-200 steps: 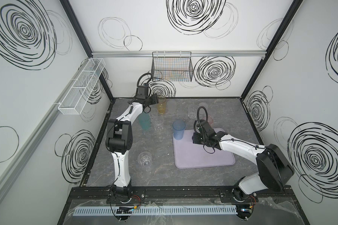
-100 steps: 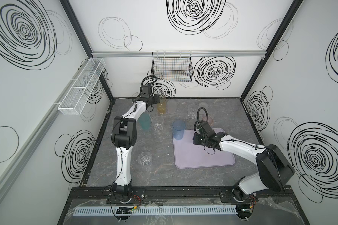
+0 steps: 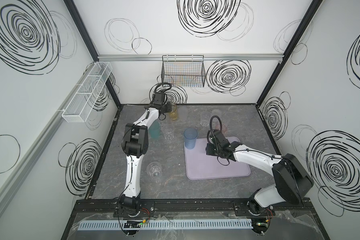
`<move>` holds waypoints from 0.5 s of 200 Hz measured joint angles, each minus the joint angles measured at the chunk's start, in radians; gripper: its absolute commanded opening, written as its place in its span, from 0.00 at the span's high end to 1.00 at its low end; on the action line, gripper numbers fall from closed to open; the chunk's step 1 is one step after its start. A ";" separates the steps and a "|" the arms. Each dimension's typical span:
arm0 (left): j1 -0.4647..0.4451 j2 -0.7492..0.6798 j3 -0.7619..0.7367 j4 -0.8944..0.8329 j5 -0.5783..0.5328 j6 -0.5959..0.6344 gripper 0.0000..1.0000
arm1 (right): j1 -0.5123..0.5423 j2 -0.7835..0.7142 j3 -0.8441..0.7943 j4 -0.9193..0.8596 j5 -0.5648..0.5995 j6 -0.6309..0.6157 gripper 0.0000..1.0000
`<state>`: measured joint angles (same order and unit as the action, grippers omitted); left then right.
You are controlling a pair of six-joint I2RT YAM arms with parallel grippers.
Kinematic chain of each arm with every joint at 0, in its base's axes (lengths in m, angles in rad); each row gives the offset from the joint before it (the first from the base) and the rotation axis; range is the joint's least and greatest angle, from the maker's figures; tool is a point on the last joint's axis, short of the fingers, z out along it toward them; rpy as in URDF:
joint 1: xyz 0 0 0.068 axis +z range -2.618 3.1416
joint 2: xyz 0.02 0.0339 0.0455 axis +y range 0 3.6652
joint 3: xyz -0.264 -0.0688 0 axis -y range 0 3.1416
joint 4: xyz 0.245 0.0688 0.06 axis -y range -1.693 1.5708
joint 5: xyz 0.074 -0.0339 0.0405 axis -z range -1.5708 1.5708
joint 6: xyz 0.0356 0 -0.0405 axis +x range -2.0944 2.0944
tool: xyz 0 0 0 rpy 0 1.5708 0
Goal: Place the glasses into the tray
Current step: 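Close the left gripper around the amber glass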
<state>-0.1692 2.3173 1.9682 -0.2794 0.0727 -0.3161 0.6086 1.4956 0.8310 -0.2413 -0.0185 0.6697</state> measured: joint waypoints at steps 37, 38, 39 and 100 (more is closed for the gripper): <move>0.001 -0.001 -0.011 -0.024 -0.008 0.006 0.91 | 0.006 0.007 -0.002 0.002 0.000 0.005 0.49; 0.001 -0.001 -0.011 -0.025 -0.008 0.006 0.91 | 0.006 0.007 -0.002 0.002 0.000 0.005 0.49; 0.001 -0.001 -0.011 -0.026 -0.008 0.007 0.92 | 0.006 0.008 -0.002 0.002 0.000 0.005 0.48; 0.008 -0.056 -0.124 0.010 0.015 -0.007 1.00 | 0.015 0.008 -0.012 0.006 0.001 0.011 0.48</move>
<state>-0.1608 2.2608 1.8442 -0.2699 0.0875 -0.3229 0.6235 1.5036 0.8188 -0.2356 -0.0174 0.6811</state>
